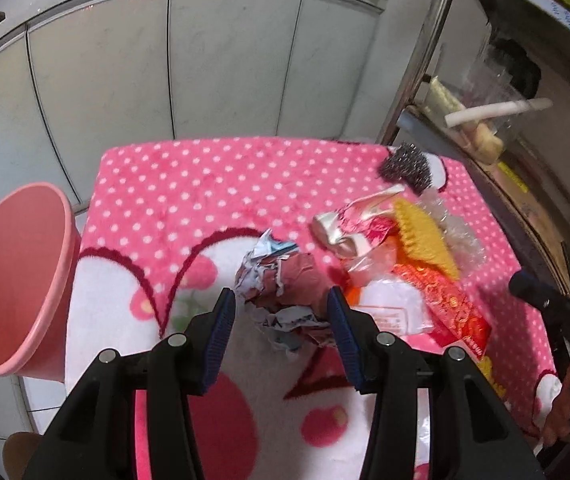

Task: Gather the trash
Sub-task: 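Grasp the crumpled foil wrapper with the left tool while the right tool grasps the clear plastic bag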

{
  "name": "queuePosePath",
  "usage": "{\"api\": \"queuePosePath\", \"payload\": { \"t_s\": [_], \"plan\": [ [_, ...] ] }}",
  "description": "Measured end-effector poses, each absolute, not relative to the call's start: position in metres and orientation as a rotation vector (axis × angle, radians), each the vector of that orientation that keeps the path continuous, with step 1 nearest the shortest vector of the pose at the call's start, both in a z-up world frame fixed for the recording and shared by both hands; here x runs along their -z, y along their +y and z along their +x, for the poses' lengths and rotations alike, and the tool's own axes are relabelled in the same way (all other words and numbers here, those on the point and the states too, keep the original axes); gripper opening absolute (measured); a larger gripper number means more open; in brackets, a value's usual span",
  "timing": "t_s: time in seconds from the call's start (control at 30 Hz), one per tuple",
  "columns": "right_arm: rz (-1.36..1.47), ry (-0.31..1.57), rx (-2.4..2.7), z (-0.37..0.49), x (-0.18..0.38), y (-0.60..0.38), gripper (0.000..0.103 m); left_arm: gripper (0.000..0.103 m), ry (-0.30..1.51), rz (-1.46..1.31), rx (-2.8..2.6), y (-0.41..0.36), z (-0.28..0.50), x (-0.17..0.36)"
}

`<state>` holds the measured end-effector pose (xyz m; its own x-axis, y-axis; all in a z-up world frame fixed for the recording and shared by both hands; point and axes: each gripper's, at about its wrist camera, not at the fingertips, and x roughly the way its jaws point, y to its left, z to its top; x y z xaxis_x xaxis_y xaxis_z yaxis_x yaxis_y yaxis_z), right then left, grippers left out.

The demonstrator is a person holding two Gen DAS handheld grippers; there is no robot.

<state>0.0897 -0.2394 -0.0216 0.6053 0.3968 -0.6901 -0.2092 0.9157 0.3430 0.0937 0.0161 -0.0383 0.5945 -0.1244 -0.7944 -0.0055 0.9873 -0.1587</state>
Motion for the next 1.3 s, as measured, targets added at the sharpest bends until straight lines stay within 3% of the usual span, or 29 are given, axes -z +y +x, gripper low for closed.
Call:
{"api": "queuePosePath", "payload": {
  "t_s": [0.13, 0.3, 0.37, 0.4, 0.63, 0.7, 0.83, 1.3],
  "plan": [
    [0.227, 0.864, -0.352, 0.106, 0.027, -0.239, 0.034, 0.047, 0.93, -0.142, 0.064, 0.018, 0.093, 0.043],
    [0.222, 0.872, -0.358, 0.123, 0.03, -0.234, 0.035, 0.03, 0.909, -0.163, 0.075, 0.021, 0.089, 0.041],
    [0.196, 0.864, -0.346, 0.129, 0.029, -0.231, 0.042, 0.025, 0.888, -0.168, 0.079, 0.023, 0.085, 0.035],
    [0.19, 0.861, -0.34, 0.131, 0.029, -0.231, 0.044, 0.001, 0.879, -0.176, 0.086, 0.023, 0.084, 0.033],
    [0.131, 0.879, -0.307, 0.146, 0.04, -0.222, 0.045, 0.0, 0.859, -0.198, 0.098, 0.032, 0.071, 0.023],
    [0.123, 0.89, -0.305, 0.146, 0.044, -0.221, 0.029, 0.0, 0.849, -0.206, 0.105, 0.035, 0.066, 0.02],
    [0.163, 0.905, -0.303, 0.14, 0.048, -0.229, 0.024, 0.0, 0.823, -0.201, 0.117, 0.04, 0.058, 0.014],
    [0.261, 0.866, -0.254, 0.079, 0.017, -0.26, 0.024, 0.0, 0.794, -0.188, 0.23, 0.046, 0.032, 0.008]
  ]
}}
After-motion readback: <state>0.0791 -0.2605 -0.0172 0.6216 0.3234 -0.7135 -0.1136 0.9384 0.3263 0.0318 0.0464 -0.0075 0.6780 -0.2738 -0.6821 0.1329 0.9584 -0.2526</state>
